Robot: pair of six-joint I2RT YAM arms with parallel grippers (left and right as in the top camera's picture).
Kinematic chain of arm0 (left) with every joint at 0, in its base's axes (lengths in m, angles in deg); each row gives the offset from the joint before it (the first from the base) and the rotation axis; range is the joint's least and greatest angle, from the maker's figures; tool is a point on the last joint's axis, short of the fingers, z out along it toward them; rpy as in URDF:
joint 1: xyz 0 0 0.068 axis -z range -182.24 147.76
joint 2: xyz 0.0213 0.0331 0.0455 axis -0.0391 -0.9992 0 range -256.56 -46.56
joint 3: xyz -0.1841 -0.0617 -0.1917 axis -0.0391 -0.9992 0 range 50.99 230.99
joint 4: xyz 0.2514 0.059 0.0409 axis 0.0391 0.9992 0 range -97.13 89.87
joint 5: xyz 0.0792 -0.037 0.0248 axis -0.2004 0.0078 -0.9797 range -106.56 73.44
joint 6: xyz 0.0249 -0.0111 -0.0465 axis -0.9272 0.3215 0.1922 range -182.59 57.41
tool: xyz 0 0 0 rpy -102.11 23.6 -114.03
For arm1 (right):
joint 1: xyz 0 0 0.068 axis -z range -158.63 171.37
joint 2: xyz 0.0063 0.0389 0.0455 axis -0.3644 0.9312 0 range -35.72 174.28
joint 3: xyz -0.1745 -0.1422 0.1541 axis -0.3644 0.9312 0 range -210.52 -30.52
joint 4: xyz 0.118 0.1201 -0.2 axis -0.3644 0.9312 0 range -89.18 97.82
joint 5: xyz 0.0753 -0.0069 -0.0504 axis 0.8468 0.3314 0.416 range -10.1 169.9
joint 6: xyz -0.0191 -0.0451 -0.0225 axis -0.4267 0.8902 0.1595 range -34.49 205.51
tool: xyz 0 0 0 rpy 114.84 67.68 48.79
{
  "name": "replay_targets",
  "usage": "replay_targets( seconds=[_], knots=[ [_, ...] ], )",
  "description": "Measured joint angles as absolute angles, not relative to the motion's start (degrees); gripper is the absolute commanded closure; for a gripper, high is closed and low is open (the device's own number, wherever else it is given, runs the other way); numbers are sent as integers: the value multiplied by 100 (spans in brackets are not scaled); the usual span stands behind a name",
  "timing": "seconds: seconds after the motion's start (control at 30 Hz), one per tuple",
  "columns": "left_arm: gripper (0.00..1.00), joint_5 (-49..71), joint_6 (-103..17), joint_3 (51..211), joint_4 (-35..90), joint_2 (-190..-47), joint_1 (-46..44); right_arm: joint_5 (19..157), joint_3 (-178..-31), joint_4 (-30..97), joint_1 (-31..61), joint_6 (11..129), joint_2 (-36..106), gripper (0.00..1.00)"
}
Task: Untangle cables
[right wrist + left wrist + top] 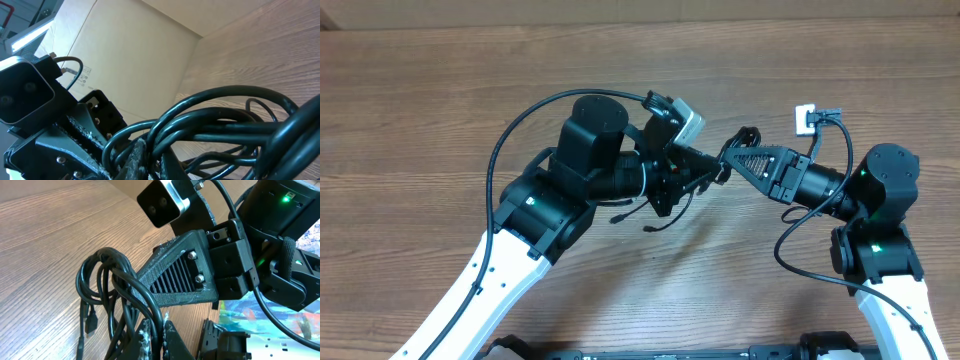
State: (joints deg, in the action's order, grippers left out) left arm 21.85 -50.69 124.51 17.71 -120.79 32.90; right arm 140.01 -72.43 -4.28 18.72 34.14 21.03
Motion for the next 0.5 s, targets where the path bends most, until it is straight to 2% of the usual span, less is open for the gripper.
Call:
replay_targets(
  seconds=[0.2, 0.5],
  knots=[
    [96, 2159, -5064, 12451, 1900, -12079, 3226, 14148, -7243, -452, 1872, 3431, 2108, 96],
    [96, 2139, -4898, 12453, 2002, -12071, 3034, 15118, -7234, -1888, 1876, 3453, 2145, 96]
  ],
)
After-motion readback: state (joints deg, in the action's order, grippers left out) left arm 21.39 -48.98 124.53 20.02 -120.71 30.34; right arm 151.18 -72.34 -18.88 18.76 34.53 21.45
